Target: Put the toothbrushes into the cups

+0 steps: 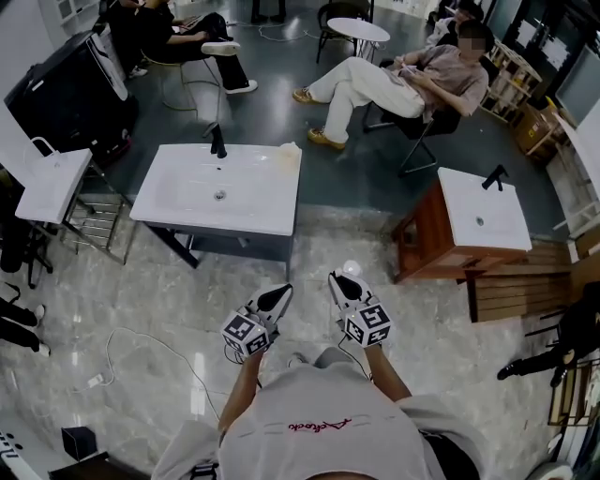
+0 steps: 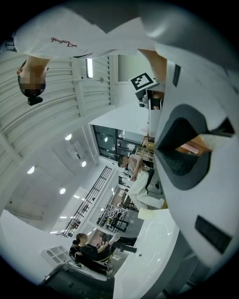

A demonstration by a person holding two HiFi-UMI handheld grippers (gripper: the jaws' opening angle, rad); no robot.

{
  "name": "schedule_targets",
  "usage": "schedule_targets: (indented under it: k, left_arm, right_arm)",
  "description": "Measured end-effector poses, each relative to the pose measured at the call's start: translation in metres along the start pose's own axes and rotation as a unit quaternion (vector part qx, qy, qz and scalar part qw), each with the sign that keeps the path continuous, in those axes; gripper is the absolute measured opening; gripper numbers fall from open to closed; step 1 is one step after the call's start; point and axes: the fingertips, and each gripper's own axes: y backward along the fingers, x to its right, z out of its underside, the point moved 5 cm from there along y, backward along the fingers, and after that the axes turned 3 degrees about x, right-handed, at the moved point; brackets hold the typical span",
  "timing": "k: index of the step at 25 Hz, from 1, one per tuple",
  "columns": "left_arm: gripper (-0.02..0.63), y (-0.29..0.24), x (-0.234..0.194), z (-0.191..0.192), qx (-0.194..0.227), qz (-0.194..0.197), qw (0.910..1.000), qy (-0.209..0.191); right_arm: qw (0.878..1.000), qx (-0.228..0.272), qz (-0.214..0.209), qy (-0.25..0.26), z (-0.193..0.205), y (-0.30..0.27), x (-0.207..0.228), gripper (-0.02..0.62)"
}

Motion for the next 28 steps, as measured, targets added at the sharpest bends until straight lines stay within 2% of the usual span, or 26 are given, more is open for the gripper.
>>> schedule_targets:
  k: [12,28]
  left_arm:
    - [0.014,0.0,-0.003,0.003,-0.003,-0.003,1.0,-0.003]
    - [0.014,-0.022,-0.05,-0.006,0.002,-0.014,0.9999,-0.007]
  right_arm:
    - [1.0,0.009,-0.002,-0.004,0.001,-0.006,0.002,0.026]
    - [1.0,0.01,-0.012,-0.008,0.004,-0.058,0.025,0.026]
